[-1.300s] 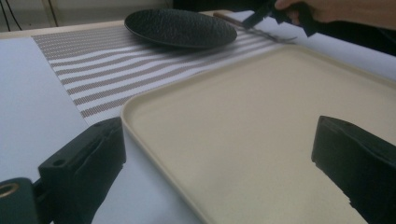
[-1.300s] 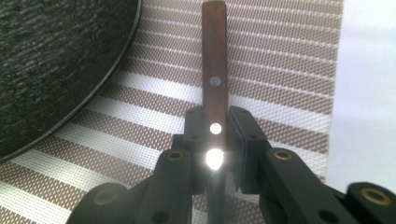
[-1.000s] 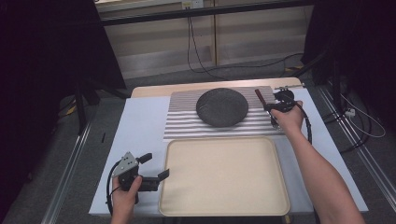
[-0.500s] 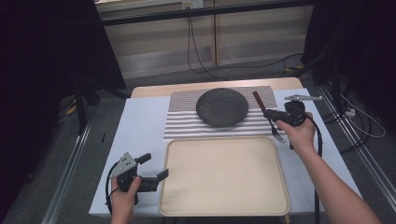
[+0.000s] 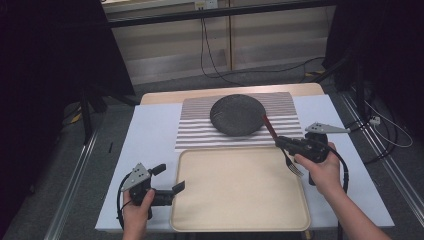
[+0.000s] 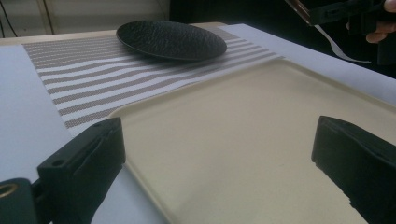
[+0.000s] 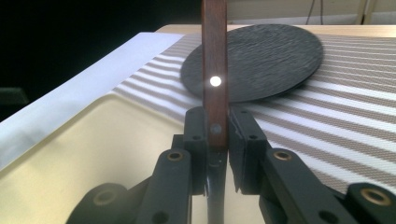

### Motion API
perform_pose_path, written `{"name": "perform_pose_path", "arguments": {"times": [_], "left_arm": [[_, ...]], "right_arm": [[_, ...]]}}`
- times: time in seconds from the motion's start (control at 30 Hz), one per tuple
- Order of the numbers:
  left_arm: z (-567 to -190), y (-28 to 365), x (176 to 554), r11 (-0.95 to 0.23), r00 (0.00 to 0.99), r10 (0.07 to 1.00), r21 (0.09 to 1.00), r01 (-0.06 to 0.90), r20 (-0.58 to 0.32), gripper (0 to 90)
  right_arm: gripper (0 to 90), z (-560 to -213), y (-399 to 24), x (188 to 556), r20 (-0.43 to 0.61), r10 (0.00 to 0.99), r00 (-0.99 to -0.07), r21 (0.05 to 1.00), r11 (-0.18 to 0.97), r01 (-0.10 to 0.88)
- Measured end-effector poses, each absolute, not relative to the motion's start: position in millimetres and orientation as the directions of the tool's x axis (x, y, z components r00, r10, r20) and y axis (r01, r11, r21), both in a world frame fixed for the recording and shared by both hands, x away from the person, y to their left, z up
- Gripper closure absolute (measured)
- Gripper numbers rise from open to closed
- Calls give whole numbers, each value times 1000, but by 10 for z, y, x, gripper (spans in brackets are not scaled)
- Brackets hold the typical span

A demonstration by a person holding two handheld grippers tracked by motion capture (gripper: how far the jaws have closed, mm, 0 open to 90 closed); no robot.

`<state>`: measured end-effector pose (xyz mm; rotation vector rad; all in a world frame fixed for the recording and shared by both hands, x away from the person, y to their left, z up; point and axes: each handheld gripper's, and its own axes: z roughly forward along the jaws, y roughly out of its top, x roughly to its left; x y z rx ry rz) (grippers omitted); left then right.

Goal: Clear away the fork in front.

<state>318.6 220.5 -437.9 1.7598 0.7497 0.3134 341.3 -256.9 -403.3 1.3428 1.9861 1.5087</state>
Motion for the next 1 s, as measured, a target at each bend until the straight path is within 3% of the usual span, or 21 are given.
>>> {"name": "perform_pose_path", "arguments": {"times": [1.0], "left_arm": [[-4213,1919,3188,-160,784,600,937,311,-158,26]], "right_arm": [[785,-4200,-2125,3182,278,724,-631,895,43,443]]}}
